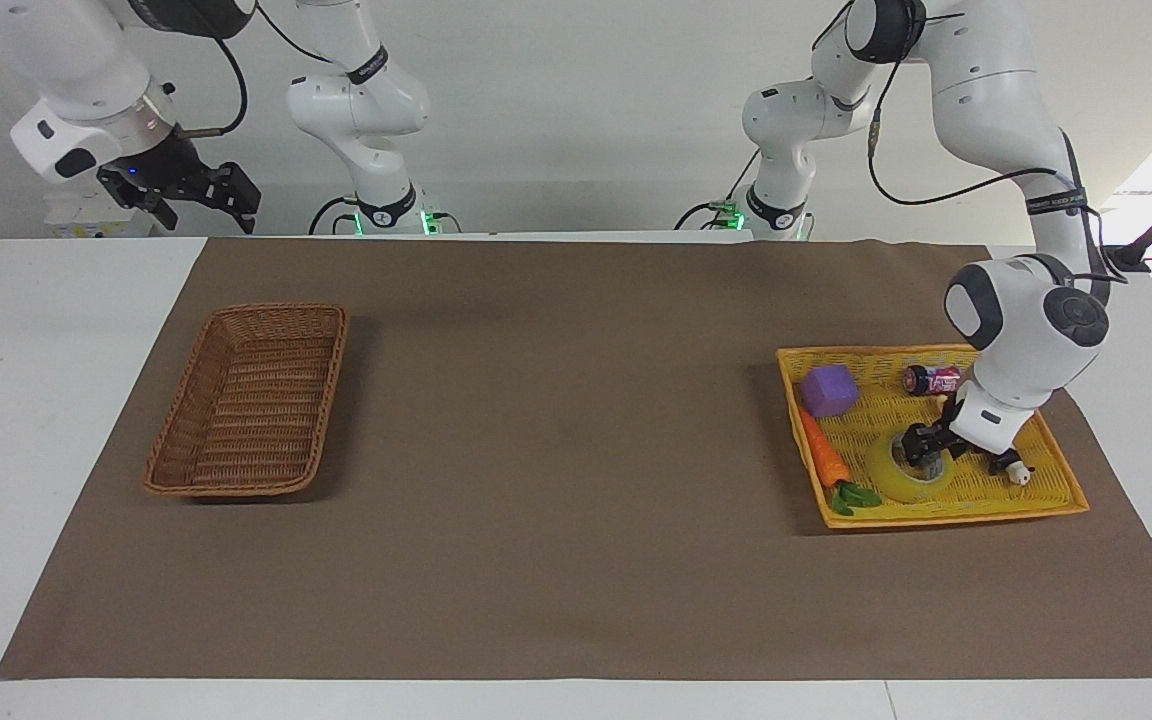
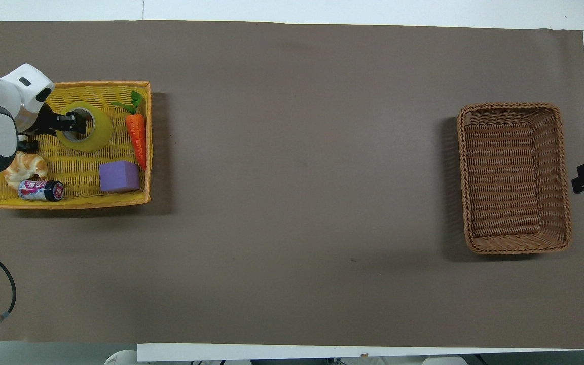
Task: Move tape to another basket
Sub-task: 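Lower the left gripper and grasp the tape roll's rim, then lift the tape with the left gripper while the right gripper approaches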
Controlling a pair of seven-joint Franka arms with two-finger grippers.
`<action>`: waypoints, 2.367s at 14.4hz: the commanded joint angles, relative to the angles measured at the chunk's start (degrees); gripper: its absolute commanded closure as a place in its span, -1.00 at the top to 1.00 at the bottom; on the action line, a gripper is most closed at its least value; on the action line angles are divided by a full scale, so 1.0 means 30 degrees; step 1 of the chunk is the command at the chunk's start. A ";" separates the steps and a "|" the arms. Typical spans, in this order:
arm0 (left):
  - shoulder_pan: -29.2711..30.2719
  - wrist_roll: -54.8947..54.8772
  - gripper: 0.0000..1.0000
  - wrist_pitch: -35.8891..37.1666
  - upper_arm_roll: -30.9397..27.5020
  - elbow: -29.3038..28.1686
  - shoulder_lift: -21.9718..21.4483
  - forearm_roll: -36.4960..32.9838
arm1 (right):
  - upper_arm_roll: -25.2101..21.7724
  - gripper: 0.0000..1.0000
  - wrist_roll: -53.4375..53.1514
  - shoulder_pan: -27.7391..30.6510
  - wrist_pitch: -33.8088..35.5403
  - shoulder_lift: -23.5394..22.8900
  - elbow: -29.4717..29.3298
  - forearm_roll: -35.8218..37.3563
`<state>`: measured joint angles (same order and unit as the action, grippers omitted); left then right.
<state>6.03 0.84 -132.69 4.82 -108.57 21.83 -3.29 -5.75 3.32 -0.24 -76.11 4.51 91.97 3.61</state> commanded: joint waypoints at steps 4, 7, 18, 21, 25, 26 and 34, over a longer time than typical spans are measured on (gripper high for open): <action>0.0626 0.0159 -1.00 -0.0828 0.0153 -0.0547 0.0253 -0.0134 | 0.0189 0.98 0.0388 0.0226 -0.0032 0.0344 0.0399 0.0056; 0.0450 0.0071 -1.00 0.1678 0.0211 0.1783 0.0283 -0.0134 | 0.0189 0.98 0.0387 0.0226 -0.0032 0.0344 0.0399 0.0056; -0.9855 1.1023 -1.00 0.5332 0.0387 0.6604 -0.0976 0.3762 | 0.0189 0.98 0.0359 0.0226 -0.0032 0.0344 0.0399 0.0056; -1.1412 1.1671 -1.00 0.4596 0.0300 0.6076 -0.1211 0.4056 | 0.0189 0.98 0.0620 0.0255 0.0026 0.0344 0.0399 0.0056; -1.1706 1.1995 -1.00 0.3861 0.0328 0.5315 -0.1444 0.4056 | 0.0160 0.98 0.1442 0.0227 -0.0003 0.0489 0.0076 -0.1760; -1.1824 1.1995 -1.00 0.3860 0.0328 0.5225 -0.1504 0.4056 | 0.0189 0.98 0.1674 0.0168 -0.0031 0.0519 0.0106 -0.1761; -1.2617 1.2317 -1.00 0.3772 0.0299 0.5049 -0.1621 0.4027 | 0.0218 0.98 0.1999 -0.1936 -0.8340 -0.2812 0.3270 -1.3990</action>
<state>-31.05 37.34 -120.26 6.75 -90.70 19.58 7.99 -5.37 8.38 -3.33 -95.91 0.55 101.35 -31.10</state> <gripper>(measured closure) 0.784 0.004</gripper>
